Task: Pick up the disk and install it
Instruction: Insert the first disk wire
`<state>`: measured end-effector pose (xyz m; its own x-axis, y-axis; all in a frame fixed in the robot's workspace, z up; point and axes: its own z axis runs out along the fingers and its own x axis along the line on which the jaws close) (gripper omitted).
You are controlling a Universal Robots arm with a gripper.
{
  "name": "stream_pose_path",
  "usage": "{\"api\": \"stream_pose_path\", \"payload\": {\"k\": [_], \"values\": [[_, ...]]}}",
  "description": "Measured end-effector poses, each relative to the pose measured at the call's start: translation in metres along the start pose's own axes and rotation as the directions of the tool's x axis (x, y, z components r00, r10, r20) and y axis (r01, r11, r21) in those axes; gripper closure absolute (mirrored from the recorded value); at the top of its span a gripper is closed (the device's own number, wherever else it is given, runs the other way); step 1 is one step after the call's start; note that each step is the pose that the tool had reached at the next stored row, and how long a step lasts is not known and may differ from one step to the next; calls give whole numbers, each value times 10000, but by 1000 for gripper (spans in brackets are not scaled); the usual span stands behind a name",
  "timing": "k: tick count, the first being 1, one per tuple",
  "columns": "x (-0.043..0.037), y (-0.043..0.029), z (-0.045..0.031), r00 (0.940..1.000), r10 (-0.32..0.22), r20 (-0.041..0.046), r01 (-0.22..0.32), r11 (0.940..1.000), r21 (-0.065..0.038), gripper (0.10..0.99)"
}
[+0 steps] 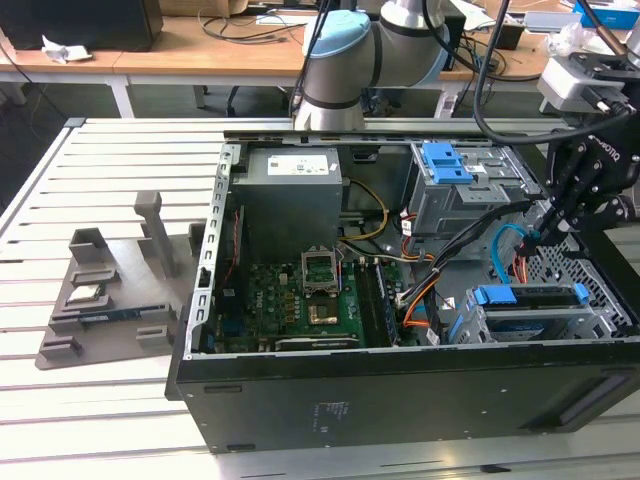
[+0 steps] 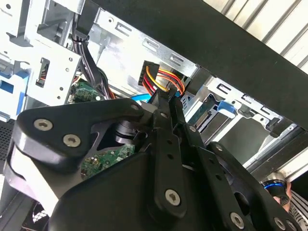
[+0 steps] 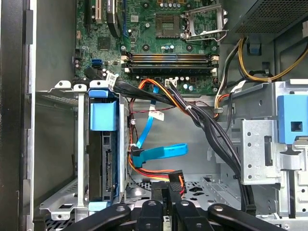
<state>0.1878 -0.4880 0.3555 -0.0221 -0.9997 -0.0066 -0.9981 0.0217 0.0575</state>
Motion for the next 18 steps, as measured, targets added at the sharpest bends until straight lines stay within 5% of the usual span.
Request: {"api": "stream_pose_path", "payload": {"k": [4, 6, 16, 18], "values": [[7, 21, 5, 10000, -2, 5, 2, 10000, 0, 918], [95, 70, 6, 10000, -5, -6, 5, 10000, 0, 918], [445, 84, 15, 10000, -21, -64, 21, 10000, 1, 918], [459, 87, 30, 10000, -23, -66, 23, 10000, 1, 918]]}}
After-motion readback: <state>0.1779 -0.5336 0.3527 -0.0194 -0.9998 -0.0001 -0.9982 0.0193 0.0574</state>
